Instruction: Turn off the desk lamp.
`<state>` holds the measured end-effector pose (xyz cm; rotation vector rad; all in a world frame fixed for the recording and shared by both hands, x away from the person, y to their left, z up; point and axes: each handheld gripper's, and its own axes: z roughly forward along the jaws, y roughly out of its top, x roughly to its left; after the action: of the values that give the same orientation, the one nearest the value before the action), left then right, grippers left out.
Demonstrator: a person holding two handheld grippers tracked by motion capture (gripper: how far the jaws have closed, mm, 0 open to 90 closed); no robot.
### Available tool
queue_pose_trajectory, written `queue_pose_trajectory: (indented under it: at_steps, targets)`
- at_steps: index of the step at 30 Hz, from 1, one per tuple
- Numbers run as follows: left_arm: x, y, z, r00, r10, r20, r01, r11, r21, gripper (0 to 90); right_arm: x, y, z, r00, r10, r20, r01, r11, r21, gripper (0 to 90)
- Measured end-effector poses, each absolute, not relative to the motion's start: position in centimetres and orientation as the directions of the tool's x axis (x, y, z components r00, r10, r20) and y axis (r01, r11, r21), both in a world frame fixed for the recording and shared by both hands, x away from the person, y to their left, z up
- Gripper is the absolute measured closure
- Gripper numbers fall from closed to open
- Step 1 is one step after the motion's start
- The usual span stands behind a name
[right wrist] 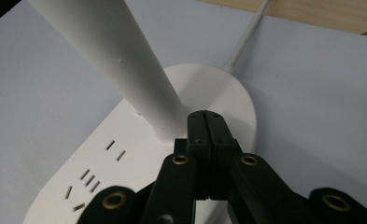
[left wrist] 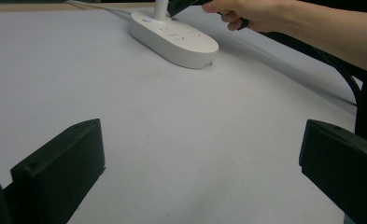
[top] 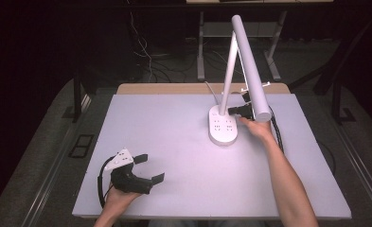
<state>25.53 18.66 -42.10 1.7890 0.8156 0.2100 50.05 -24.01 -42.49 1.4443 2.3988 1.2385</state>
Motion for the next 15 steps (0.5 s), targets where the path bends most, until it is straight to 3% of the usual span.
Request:
queue_pose_trajectory:
  at_steps: [6, 15]
  targets:
    - [25.42, 18.73, -42.03, 0.745, 0.621, -0.243, 0.422, -0.157, 0.893, 0.0, 50.03, -23.56, -42.44, -0.543, 0.797, 0.264, 0.691, 0.246, 0.679, 90.0]
    - [25.41, 18.70, -42.04, 0.746, 0.621, -0.241, 0.421, -0.159, 0.893, 0.0, 50.04, -23.63, -42.85, -0.522, 0.803, 0.287, 0.697, 0.208, 0.686, 90.0]
